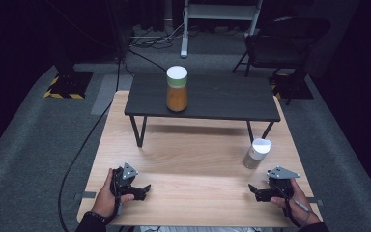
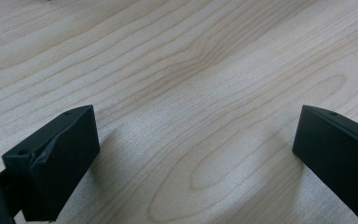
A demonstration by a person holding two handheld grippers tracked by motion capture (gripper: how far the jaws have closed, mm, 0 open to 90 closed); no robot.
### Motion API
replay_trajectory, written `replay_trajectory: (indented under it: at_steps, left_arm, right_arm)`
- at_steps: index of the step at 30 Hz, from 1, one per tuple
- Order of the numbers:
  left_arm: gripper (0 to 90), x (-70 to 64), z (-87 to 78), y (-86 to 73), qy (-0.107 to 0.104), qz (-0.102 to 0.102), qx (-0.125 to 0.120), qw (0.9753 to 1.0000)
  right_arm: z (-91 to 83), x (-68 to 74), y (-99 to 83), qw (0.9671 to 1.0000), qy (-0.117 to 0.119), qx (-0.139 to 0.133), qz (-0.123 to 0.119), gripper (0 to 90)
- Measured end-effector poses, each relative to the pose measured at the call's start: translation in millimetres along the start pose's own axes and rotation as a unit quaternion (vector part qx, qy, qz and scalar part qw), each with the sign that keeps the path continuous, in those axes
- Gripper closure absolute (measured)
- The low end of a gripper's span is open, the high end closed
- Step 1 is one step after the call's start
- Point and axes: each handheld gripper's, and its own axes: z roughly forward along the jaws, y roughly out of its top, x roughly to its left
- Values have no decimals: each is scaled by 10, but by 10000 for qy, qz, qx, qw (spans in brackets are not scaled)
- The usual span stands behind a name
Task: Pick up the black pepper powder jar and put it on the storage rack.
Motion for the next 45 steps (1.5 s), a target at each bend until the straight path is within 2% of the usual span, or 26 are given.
replay_trajectory:
  at_steps: [6, 20, 28, 45]
  left_arm:
    - [4, 0, 0, 0, 1, 0, -1, 10000]
    - [4, 2, 0, 0, -6, 19, -2, 10000]
    - [4, 1, -2, -1, -8, 8, 2, 10000]
    - [4, 2, -1, 2, -7, 26, 3, 10000]
  right_arm:
    - [-45, 10, 7, 9997, -126, -162, 153, 16]
    - [-44, 54, 50, 9984, -324, -354, 294, 17]
    - [3, 73, 106, 9974, -400, -453, 391, 20]
    - [136, 120, 191, 9932, -657, -697, 663, 23]
